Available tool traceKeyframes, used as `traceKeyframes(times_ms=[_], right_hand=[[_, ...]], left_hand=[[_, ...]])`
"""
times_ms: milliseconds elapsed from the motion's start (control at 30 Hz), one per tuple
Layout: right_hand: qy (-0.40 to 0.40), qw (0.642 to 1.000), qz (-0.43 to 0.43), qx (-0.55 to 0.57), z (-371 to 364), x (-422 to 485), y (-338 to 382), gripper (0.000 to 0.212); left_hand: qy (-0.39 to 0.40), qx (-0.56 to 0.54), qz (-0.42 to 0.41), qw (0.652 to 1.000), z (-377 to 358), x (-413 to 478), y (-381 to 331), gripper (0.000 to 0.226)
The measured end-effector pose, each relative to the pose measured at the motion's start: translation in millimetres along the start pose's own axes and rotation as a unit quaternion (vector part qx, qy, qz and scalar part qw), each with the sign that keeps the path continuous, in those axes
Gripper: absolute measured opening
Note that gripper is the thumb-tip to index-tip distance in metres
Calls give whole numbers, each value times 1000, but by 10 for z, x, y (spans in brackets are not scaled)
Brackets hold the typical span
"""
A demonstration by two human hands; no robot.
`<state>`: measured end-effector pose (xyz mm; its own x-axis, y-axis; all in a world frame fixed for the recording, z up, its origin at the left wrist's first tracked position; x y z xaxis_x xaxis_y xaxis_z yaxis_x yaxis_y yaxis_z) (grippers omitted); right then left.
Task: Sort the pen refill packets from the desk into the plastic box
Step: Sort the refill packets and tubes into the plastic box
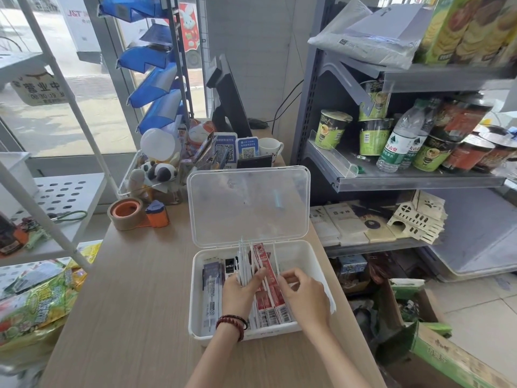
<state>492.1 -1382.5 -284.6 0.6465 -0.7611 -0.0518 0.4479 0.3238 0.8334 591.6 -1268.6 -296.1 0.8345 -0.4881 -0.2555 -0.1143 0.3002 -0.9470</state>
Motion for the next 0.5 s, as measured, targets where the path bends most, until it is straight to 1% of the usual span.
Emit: traceKeyframes(times_ms=[133, 267, 400, 500], right_hand=[[-8, 997, -60, -49, -64, 84, -142, 10], [-3, 990, -99, -101, -97, 116, -219, 12], [-32, 987, -108, -111, -86, 106, -227, 10], [-32, 994, -84, -61, -90, 110, -206, 12]], left_hand=[[-8, 4, 3, 1000, 13, -9, -15, 23], [-15, 7, -2, 1000, 12, -28, -44, 23], [-21, 7, -11, 1000, 11, -39, -64, 22], [-22, 6, -3, 1000, 19, -38, -60, 22]])
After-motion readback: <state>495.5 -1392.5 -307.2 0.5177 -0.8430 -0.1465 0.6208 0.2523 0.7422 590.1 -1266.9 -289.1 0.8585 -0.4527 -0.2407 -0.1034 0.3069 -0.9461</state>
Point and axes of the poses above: each hand's wrist, its own x-axis towards the middle knuckle, its own z-axis out of the back of the hand, y = z × x, the point moved 4 cm from there along x, towards the middle knuckle, and after that the axes turned 15 degrees about x, right-handed, at the moved point
